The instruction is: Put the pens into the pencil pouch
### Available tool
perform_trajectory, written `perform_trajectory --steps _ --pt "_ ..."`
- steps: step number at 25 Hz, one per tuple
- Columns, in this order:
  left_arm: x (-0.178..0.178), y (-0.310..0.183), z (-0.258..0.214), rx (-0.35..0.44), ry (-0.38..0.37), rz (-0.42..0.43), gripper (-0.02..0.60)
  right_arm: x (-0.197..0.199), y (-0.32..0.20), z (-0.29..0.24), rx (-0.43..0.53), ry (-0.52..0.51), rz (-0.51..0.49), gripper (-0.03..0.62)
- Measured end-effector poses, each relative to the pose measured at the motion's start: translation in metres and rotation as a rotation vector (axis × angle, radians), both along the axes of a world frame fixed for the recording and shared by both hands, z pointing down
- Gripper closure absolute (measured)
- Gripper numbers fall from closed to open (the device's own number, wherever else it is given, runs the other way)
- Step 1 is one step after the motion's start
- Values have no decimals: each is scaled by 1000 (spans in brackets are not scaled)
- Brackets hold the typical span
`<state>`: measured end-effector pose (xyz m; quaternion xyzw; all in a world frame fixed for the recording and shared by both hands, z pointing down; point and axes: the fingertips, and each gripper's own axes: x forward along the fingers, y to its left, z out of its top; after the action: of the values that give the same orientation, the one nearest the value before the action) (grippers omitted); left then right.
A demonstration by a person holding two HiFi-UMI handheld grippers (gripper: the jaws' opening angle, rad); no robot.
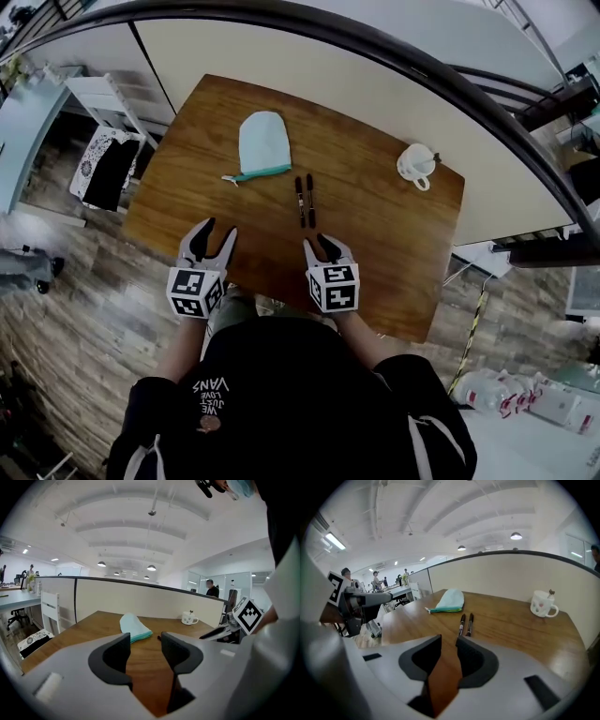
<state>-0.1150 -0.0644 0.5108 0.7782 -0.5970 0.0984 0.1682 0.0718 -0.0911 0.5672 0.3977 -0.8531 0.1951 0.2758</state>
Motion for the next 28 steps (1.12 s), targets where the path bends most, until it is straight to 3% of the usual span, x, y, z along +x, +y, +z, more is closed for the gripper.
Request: perform_trajectory --steps 10,17,28 --pt "-13 -49 17 -50 15 183 390 -14 -22 28 -30 76 140 487" --pt "-31 -73 31 -88 12 275 390 -32 -42 51 -35 175 174 503" --pt "-38 -108 55 -107 -57 436 390 -27 -56 78 -84 271 255 503"
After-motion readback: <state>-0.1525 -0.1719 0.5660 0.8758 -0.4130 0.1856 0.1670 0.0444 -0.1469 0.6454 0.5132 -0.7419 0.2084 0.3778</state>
